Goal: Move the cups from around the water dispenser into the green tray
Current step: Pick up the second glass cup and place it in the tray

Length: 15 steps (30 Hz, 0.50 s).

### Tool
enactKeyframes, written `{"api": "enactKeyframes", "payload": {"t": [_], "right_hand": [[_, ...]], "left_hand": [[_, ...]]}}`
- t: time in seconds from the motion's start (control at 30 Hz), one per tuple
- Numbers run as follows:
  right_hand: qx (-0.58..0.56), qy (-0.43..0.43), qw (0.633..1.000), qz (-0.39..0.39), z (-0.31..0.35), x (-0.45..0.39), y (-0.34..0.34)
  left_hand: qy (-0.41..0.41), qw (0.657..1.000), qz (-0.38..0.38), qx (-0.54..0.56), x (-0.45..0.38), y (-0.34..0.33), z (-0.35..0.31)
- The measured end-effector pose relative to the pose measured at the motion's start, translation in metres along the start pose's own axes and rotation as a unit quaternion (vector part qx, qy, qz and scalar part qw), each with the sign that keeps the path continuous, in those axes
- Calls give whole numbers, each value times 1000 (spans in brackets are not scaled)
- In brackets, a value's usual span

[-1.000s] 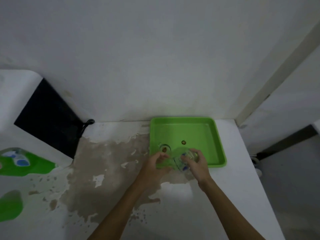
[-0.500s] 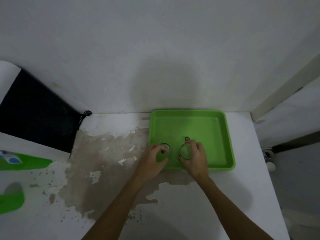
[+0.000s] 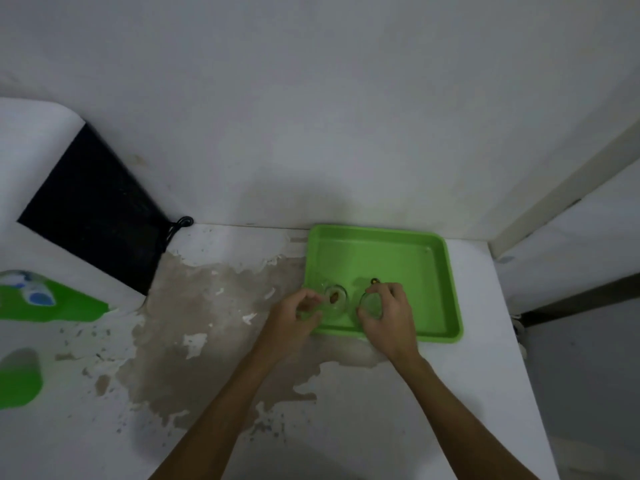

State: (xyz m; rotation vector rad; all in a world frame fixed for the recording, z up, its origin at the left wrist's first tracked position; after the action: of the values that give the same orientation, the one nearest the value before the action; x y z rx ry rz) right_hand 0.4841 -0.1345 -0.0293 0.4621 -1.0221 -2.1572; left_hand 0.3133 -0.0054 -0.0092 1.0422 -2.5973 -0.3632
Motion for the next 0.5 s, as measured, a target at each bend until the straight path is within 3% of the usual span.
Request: {"api": "enactKeyframes", "payload": {"t": [0.23, 0.5], "right_hand": [[-104, 20, 993, 59, 86, 25, -21], [-152, 56, 974, 161, 202, 60, -97]], "left_hand": [[6, 997, -73, 40, 57, 79, 29], [50, 982, -175, 47, 134, 198, 86]]}}
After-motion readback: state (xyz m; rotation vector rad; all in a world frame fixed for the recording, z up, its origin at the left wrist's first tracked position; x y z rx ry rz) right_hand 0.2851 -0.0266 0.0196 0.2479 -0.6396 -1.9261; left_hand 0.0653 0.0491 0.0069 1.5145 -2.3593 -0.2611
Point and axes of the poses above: each hand's wrist, its own x-axis away from the middle knuckle, its own y-axis out of the back of the hand, z = x × y, the point moved 1 cm from there along -x, towards the middle knuckle, and after that the axes turned 2 degrees about x, right-handed, at the moved point
